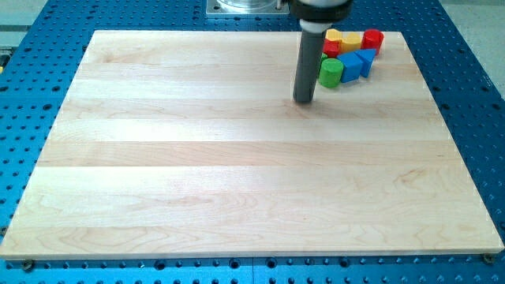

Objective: Move the arm to the center right side of the board

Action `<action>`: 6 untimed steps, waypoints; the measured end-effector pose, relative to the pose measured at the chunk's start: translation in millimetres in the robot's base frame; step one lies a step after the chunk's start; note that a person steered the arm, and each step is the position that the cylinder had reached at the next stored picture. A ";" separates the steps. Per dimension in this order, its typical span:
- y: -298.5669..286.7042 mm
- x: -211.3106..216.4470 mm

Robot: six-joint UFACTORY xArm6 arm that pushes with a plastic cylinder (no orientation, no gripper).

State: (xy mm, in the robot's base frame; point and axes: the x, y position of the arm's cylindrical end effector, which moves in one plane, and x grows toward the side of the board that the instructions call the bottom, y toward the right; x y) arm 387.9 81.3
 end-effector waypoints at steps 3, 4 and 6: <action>97.0 56.7; 116.6 61.7; 183.1 -13.4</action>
